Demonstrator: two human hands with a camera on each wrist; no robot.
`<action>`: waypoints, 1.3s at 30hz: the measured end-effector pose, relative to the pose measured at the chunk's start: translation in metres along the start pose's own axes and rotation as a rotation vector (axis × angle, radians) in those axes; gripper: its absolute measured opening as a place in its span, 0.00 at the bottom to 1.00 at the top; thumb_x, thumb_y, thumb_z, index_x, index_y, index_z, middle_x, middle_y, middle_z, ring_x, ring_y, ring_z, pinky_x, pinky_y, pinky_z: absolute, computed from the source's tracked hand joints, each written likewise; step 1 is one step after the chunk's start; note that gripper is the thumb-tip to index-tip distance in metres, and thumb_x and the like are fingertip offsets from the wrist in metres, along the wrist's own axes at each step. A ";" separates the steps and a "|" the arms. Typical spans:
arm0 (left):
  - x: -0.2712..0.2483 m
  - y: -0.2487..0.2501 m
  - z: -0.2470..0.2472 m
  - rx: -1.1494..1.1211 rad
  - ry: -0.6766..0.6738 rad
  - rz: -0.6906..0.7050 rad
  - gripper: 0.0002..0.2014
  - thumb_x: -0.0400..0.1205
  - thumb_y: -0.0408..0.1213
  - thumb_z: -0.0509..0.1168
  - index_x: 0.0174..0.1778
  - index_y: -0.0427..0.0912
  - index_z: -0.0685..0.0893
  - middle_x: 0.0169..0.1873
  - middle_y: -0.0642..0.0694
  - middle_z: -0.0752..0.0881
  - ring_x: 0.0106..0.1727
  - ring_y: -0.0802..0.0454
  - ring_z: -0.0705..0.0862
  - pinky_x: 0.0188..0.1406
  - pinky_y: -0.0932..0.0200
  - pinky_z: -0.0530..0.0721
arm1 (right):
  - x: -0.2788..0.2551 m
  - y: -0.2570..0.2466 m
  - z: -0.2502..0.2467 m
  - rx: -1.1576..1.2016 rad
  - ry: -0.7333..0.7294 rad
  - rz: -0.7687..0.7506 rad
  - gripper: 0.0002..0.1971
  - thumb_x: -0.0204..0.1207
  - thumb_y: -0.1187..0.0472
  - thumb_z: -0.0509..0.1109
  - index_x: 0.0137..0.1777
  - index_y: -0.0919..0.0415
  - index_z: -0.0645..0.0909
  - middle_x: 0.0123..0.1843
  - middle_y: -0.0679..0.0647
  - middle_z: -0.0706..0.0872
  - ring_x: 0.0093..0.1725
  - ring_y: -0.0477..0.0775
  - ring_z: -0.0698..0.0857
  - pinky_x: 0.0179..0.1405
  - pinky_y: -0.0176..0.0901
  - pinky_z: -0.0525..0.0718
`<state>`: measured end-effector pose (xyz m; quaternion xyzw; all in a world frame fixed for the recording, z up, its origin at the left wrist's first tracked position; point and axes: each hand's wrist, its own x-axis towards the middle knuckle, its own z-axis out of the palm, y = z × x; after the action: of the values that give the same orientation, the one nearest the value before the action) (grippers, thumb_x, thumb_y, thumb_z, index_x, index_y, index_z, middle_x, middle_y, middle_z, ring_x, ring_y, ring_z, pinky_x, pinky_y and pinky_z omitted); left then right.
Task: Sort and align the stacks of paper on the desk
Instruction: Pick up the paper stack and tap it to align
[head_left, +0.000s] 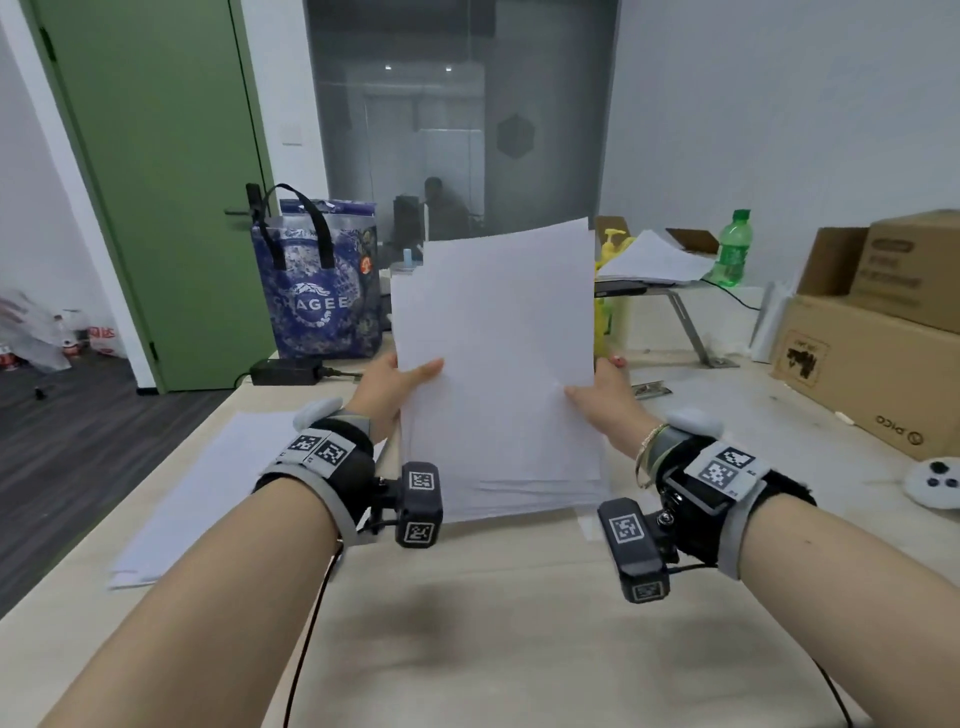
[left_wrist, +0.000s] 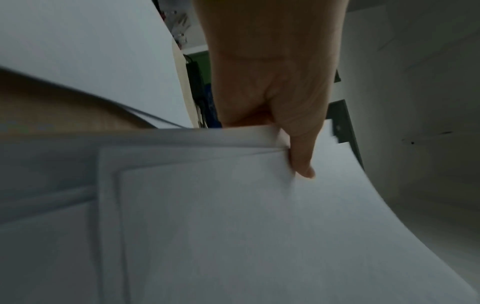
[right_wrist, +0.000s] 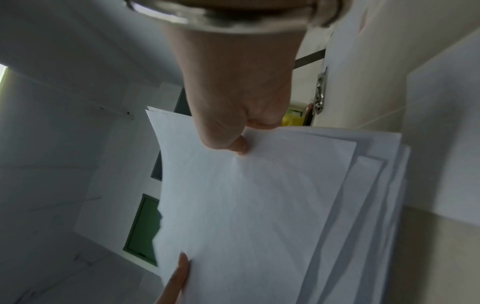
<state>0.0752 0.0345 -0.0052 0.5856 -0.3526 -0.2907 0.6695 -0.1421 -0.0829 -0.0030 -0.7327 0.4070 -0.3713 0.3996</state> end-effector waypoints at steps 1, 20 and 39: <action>0.001 0.001 0.005 -0.038 -0.017 -0.004 0.19 0.80 0.30 0.69 0.67 0.30 0.79 0.61 0.35 0.86 0.44 0.50 0.89 0.43 0.60 0.90 | 0.000 0.003 -0.004 0.018 0.017 0.008 0.19 0.77 0.71 0.63 0.67 0.69 0.73 0.54 0.54 0.81 0.60 0.58 0.81 0.58 0.48 0.81; -0.007 0.005 0.054 -0.007 0.055 0.121 0.26 0.72 0.24 0.75 0.67 0.30 0.79 0.63 0.36 0.84 0.61 0.39 0.85 0.57 0.50 0.85 | 0.006 0.006 -0.047 0.190 0.150 -0.071 0.20 0.78 0.63 0.69 0.69 0.67 0.73 0.65 0.58 0.83 0.62 0.55 0.82 0.55 0.42 0.78; 0.000 0.011 0.091 0.144 0.133 0.238 0.16 0.85 0.30 0.55 0.70 0.37 0.71 0.65 0.40 0.81 0.67 0.42 0.81 0.70 0.46 0.77 | 0.011 -0.017 -0.051 0.275 0.201 -0.186 0.15 0.81 0.66 0.64 0.67 0.65 0.77 0.60 0.58 0.85 0.56 0.53 0.83 0.59 0.49 0.82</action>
<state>0.0010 -0.0166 0.0114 0.6040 -0.3943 -0.1440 0.6775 -0.1768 -0.1006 0.0350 -0.6648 0.3208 -0.5302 0.4171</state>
